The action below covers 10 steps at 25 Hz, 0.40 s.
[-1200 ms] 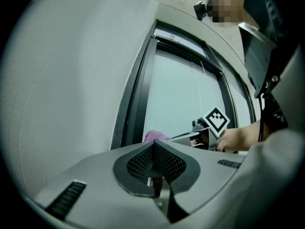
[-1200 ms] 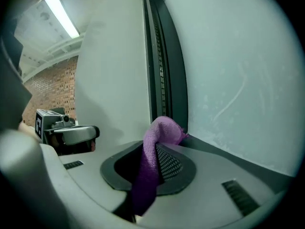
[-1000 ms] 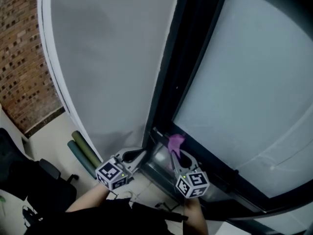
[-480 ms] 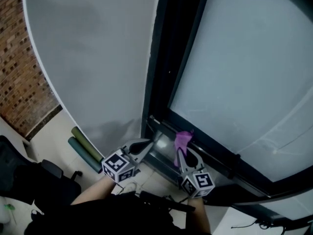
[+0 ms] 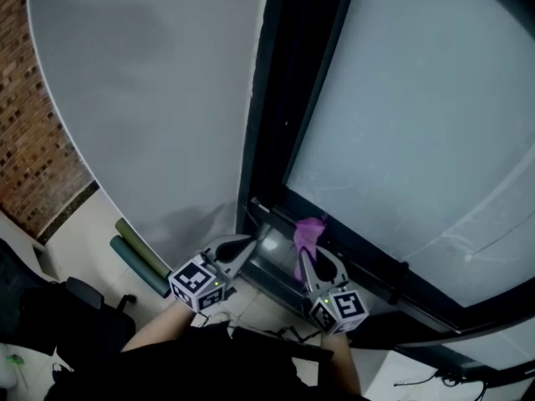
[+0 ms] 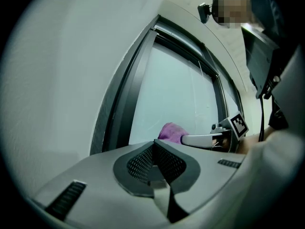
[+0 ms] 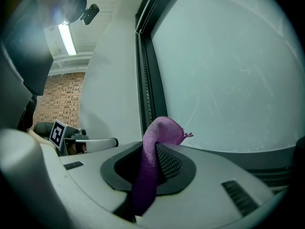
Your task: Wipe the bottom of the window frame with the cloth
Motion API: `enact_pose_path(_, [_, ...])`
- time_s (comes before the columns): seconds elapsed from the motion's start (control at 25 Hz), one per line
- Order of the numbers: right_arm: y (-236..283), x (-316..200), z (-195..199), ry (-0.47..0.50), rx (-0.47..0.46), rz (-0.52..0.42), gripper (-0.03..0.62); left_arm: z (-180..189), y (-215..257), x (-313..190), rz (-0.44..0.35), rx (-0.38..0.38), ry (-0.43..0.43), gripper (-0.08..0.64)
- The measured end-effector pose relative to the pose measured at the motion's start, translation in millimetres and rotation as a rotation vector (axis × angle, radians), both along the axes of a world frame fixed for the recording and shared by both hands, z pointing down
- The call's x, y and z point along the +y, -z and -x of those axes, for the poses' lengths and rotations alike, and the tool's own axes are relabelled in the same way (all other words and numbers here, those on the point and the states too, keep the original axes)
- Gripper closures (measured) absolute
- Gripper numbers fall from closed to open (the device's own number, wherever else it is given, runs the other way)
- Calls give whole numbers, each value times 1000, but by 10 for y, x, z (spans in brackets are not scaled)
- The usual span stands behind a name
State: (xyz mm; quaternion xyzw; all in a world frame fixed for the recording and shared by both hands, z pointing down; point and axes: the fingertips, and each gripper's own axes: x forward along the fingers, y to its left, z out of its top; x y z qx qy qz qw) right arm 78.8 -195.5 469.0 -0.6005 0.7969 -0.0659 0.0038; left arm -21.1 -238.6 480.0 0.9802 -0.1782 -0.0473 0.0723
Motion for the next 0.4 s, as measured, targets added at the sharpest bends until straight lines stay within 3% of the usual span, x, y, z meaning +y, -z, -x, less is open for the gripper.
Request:
enact_pose_path(0.2, [104, -110, 50, 29, -13, -55, 522, 46, 79, -97, -28, 21, 23, 558])
enact_pose_path(0.4, [93, -165, 106, 43, -14, -52, 522, 102, 112, -143, -24, 38, 45, 558])
